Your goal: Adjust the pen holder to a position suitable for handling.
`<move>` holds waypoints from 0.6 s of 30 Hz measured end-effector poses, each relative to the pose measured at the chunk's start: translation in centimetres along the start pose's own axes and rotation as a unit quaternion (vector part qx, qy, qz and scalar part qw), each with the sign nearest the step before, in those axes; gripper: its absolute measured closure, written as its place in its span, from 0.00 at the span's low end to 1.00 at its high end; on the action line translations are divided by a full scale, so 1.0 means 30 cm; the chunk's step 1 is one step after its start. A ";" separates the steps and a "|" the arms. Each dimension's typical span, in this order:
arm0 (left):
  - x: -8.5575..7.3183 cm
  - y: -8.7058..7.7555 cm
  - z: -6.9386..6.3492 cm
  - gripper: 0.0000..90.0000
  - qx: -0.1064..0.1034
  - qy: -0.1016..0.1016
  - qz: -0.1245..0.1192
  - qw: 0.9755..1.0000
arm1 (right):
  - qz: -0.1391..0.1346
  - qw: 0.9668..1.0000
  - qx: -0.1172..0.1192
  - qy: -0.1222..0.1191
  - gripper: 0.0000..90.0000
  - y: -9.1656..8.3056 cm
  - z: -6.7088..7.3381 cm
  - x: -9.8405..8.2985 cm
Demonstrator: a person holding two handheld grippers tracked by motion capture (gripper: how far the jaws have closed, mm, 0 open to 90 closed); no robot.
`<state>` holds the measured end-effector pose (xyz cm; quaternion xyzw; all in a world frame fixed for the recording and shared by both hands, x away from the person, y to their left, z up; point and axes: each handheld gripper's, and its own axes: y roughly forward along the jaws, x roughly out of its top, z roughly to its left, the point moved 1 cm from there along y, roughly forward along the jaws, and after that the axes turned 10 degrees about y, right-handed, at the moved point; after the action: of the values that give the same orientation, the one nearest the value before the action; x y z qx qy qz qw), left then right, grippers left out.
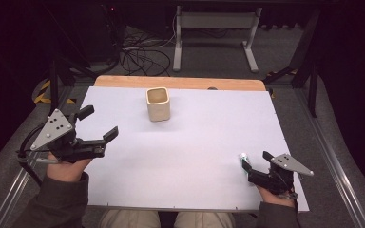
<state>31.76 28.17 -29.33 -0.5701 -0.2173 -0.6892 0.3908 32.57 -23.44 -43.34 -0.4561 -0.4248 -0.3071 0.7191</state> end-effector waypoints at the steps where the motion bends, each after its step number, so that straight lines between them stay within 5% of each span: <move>1: 0.000 0.001 0.000 0.06 0.001 -0.001 0.000 1.000 | 0.005 1.000 -0.001 -0.002 0.18 0.000 -0.001 -0.005; 8: -0.003 0.005 -0.002 0.06 0.003 0.002 0.005 1.000 | 0.027 1.000 -0.013 -0.006 0.23 0.001 -0.002 -0.025; 18: -0.006 0.011 -0.006 0.06 0.002 0.001 0.009 1.000 | 0.077 0.994 -0.073 0.006 0.30 -0.008 -0.007 -0.082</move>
<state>31.91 27.89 -29.60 -0.5703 -0.2130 -0.6860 0.3984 31.32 -23.60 -45.48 -0.5371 -0.3608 -0.2833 0.7079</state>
